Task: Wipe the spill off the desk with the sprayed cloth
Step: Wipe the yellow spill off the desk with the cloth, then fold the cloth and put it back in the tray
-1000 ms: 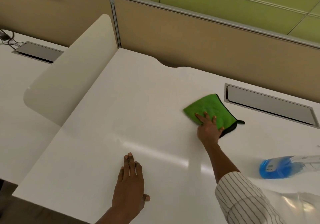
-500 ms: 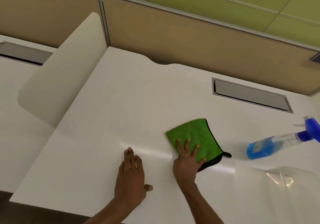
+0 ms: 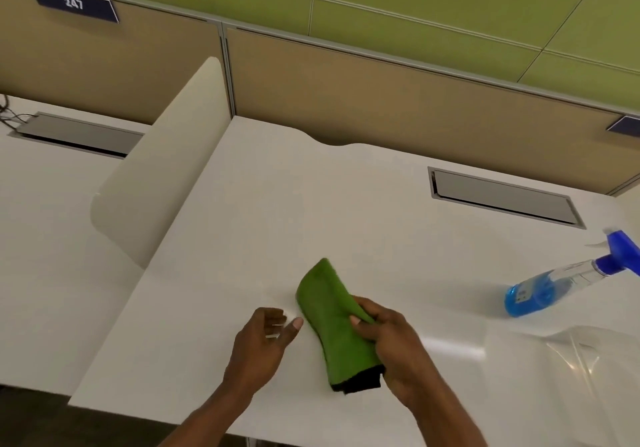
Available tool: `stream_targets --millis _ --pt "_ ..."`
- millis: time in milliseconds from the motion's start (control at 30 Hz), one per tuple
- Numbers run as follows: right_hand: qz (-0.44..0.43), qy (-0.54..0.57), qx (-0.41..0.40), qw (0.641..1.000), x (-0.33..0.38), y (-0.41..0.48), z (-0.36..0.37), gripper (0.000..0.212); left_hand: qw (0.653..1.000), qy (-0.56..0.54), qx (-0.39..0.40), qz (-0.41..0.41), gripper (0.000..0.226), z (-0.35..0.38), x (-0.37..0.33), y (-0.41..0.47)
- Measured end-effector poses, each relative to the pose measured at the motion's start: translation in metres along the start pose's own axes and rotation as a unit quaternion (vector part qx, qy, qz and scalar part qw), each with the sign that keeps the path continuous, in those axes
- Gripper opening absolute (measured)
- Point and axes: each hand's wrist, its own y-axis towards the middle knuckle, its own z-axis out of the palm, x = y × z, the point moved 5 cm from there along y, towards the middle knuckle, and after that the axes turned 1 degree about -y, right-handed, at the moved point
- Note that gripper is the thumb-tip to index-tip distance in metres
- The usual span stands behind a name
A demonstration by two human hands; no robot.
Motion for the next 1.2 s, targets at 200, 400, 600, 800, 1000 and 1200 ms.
stream_targets --millis 200,400,600,800,1000,1200 --pt "-0.026 0.191 0.111 0.975 0.039 -0.023 -0.022 0.036 0.947 -0.182 0.217 -0.15 0.098 0.021 -0.012 -0.006" --pt "-0.043 0.212 0.071 0.974 0.031 -0.024 -0.057 0.047 0.911 -0.292 0.283 -0.073 0.06 0.029 -0.034 -0.007" --pt "0.003 0.111 -0.039 0.993 -0.013 -0.017 -0.087 0.027 0.951 -0.189 0.243 -0.021 0.04 0.022 -0.045 -0.002" --pt "-0.14 -0.003 -0.071 0.988 0.001 -0.016 -0.097 0.023 0.958 -0.177 0.222 0.049 0.037 0.013 -0.067 0.005" --pt "-0.306 0.0 -0.048 0.951 0.05 -0.031 -0.102 0.018 0.939 -0.225 0.227 0.129 0.051 0.003 -0.104 0.009" --pt "-0.267 0.032 -0.082 0.96 0.046 -0.018 -0.1 0.03 0.953 -0.214 0.195 0.09 0.036 0.002 -0.105 0.013"
